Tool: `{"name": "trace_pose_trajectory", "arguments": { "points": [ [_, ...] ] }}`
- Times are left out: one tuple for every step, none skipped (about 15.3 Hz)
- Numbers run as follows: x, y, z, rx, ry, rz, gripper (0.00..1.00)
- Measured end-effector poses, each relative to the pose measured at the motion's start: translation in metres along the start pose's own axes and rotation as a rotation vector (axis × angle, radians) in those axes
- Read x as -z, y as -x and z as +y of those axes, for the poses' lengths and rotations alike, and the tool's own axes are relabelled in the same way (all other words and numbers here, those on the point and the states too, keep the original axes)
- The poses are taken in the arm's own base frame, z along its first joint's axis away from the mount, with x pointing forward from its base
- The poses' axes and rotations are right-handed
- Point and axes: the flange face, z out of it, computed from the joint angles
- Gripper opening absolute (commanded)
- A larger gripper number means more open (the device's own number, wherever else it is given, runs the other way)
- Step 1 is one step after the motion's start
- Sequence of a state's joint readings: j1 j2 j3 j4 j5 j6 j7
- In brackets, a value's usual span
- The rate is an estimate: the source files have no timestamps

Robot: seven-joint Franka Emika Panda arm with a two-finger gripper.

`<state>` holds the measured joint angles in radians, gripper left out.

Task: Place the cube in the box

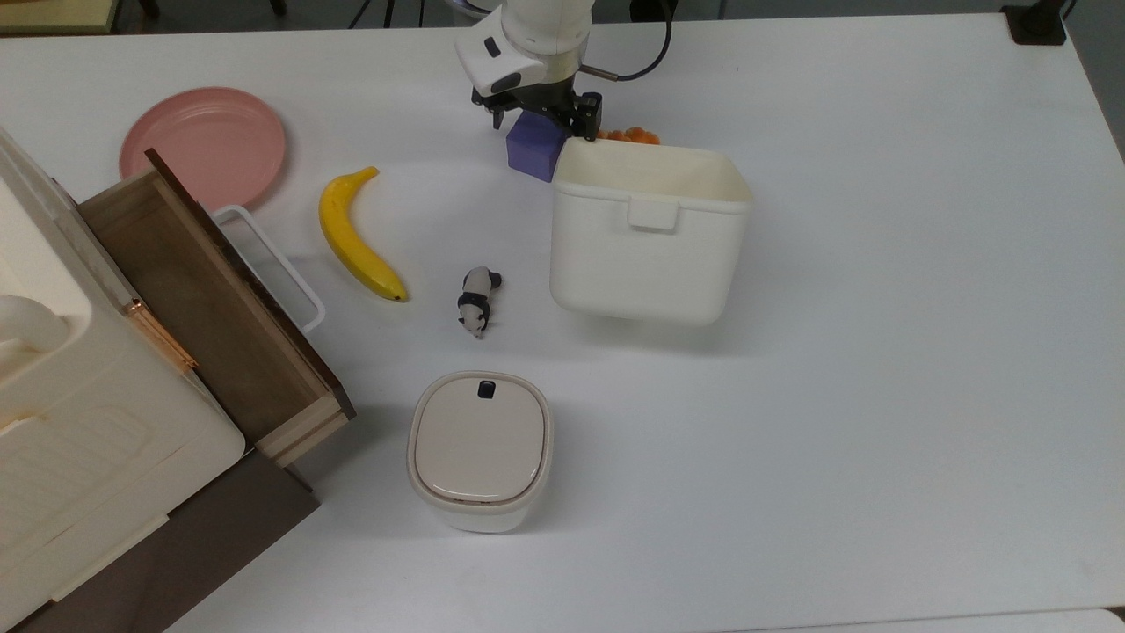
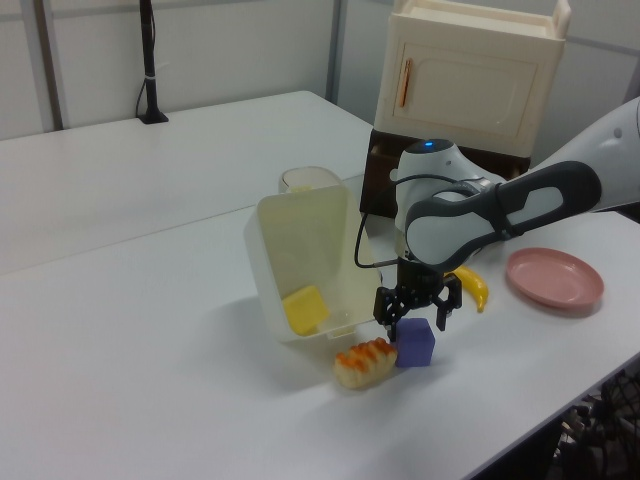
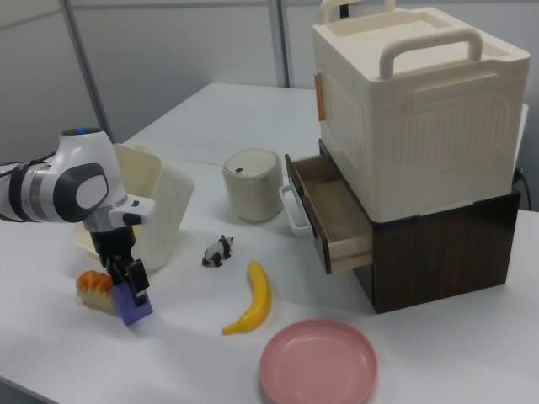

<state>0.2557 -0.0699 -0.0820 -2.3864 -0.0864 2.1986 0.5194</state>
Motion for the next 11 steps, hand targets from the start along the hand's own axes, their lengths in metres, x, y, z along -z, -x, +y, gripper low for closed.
{"name": "trace_pose_trajectory", "arguments": {
  "points": [
    [0.0,0.0,0.0,0.0,0.0,0.0,0.25],
    [0.0,0.0,0.0,0.001,0.001,-0.001,0.01],
    [-0.001,0.0,-0.001,0.002,0.001,-0.001,0.0],
    [0.001,0.0,-0.001,0.002,0.001,0.0,0.0],
    [0.001,0.001,-0.001,0.002,0.001,-0.001,0.0],
    [0.001,0.001,-0.001,0.002,0.003,-0.003,0.0],
    [0.001,0.001,-0.001,0.002,0.006,-0.009,0.0],
    [0.003,0.001,0.0,0.002,0.012,-0.019,0.0],
    [0.006,0.001,0.0,0.001,0.019,-0.03,0.0],
    [0.011,-0.001,0.0,0.0,0.025,-0.04,0.0],
    [0.019,-0.003,0.0,-0.003,0.028,-0.045,0.0]
  ]
}}
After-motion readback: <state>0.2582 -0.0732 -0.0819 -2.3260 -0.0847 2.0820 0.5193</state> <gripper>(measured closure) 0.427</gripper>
